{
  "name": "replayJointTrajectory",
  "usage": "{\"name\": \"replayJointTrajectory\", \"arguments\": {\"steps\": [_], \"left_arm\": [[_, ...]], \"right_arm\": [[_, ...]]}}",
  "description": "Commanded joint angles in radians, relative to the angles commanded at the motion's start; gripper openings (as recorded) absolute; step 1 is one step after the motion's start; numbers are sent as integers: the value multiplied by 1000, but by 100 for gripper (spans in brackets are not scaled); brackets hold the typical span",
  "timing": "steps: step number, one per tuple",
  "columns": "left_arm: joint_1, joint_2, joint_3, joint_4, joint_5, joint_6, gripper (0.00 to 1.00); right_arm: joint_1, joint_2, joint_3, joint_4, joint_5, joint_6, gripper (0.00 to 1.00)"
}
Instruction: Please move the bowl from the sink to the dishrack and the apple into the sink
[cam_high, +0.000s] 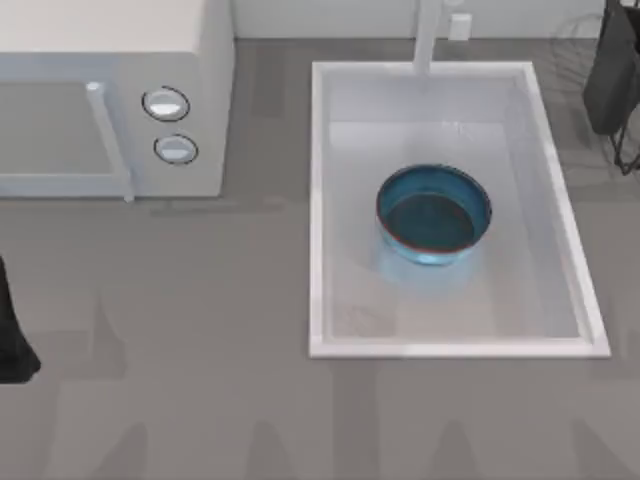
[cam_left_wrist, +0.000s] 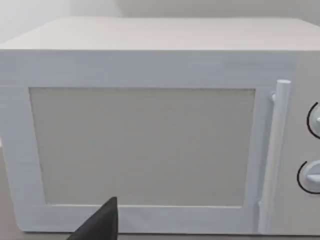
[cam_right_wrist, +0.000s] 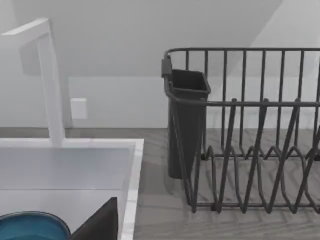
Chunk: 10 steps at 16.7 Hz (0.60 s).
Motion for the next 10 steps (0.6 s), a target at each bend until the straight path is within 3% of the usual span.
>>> {"name": "replayJointTrajectory", "arguments": {"steps": [5,10], "left_arm": [[0,0,0,0,0,0,100],[0,0,0,0,0,0,100]], "right_arm": [[7,44,52,-12,5,-2,100],[48,293,326,-124,27,15,100]]}}
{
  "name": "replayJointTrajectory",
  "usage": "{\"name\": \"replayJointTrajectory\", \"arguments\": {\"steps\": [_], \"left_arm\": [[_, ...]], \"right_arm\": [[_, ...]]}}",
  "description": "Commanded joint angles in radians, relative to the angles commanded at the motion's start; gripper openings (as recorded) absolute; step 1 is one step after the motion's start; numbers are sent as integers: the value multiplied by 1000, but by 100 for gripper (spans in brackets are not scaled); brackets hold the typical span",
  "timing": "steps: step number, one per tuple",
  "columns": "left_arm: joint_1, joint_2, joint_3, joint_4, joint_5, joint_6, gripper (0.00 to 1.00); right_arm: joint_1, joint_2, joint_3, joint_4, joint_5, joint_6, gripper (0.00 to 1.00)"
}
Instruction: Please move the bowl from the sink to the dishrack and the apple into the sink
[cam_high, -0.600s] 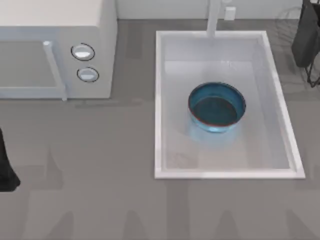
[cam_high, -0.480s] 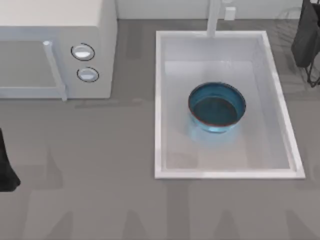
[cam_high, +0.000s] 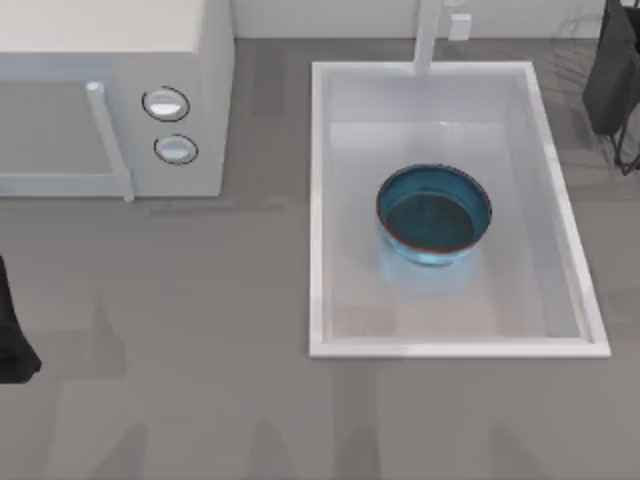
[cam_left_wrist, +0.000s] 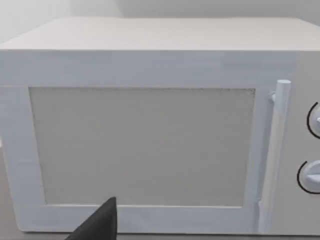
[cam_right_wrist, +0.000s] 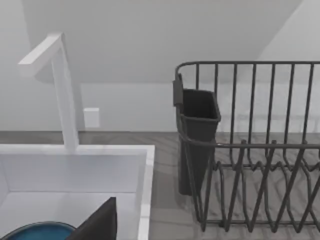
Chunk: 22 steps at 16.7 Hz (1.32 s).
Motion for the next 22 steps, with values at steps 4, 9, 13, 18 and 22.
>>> {"name": "replayJointTrajectory", "arguments": {"steps": [4,9,13,18,22], "left_arm": [[0,0,0,0,0,0,100],[0,0,0,0,0,0,100],[0,0,0,0,0,0,100],[0,0,0,0,0,0,100],[0,0,0,0,0,0,100]], "right_arm": [[48,362,363,-146,23,32,100],[118,960,843,-335,41,91,100],[176,1358,1099,-512,39,160,100],[245,1682,1347,-686,43,228,100],[301,1930,1612,-802,57,281,100]]}}
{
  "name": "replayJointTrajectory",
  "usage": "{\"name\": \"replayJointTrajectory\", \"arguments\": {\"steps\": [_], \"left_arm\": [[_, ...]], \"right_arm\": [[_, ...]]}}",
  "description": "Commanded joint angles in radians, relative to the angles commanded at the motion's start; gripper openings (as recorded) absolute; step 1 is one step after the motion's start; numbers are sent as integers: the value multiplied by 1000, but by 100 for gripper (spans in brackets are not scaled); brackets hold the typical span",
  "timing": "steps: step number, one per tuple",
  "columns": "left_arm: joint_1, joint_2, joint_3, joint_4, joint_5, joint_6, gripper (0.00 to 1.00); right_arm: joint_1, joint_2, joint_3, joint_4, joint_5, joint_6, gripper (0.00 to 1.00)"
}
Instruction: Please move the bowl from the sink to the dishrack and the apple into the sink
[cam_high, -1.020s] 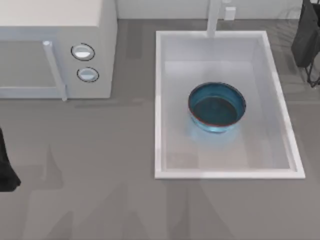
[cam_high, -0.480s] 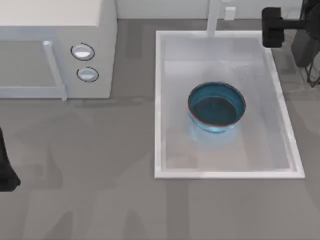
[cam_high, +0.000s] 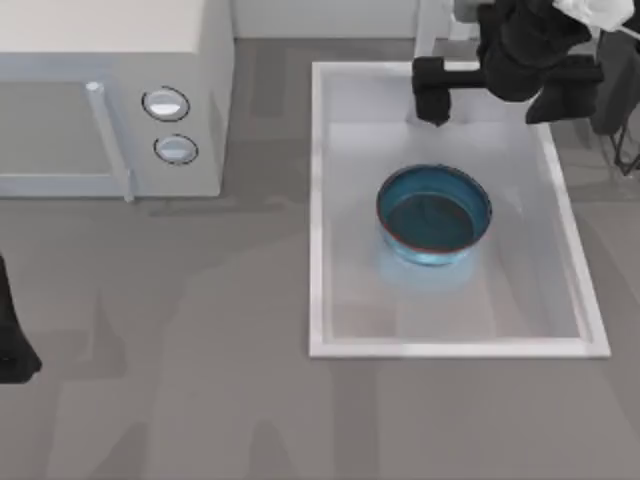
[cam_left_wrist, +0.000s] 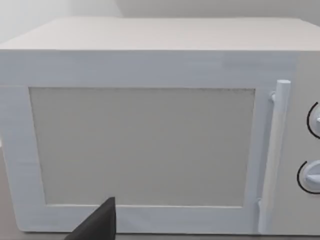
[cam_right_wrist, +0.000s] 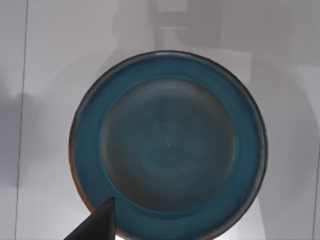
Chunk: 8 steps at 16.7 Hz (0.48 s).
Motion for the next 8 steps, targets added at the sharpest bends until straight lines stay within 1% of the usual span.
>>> {"name": "replayJointTrajectory", "arguments": {"steps": [8], "left_arm": [[0,0,0,0,0,0,100]], "right_arm": [[126,374,457,-265,3,171,100]]}}
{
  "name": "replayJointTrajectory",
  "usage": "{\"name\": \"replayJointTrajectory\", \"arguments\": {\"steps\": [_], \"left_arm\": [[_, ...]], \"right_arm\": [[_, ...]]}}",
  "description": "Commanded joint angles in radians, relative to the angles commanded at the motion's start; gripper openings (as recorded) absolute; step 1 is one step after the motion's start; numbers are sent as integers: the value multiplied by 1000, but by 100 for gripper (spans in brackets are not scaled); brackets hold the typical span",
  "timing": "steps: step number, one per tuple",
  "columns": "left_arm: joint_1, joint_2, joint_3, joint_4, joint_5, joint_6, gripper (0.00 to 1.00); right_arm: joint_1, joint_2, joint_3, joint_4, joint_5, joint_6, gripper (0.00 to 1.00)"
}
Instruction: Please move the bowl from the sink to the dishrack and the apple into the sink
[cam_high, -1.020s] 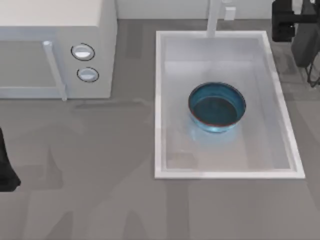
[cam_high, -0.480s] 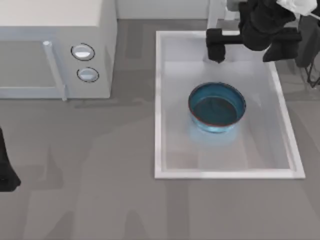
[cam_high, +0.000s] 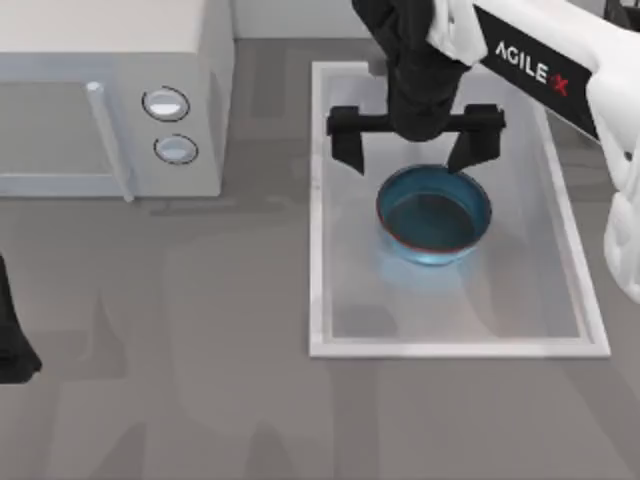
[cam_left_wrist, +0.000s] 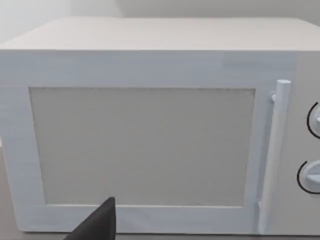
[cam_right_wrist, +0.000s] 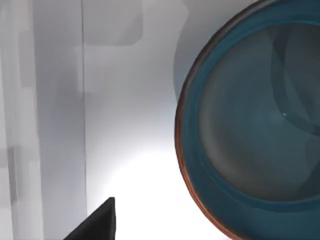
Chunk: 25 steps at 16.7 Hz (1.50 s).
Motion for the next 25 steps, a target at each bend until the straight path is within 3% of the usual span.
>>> {"name": "replayJointTrajectory", "arguments": {"steps": [5,12,20,25], "left_arm": [[0,0,0,0,0,0,100],[0,0,0,0,0,0,100],[0,0,0,0,0,0,100],[0,0,0,0,0,0,100]], "right_arm": [[46,80,135,-63,25,69,100],[42,82,136,-59,25,69,100],[29,253,114,136,26,54,100],[28,264,112,148,26,52,100]]}}
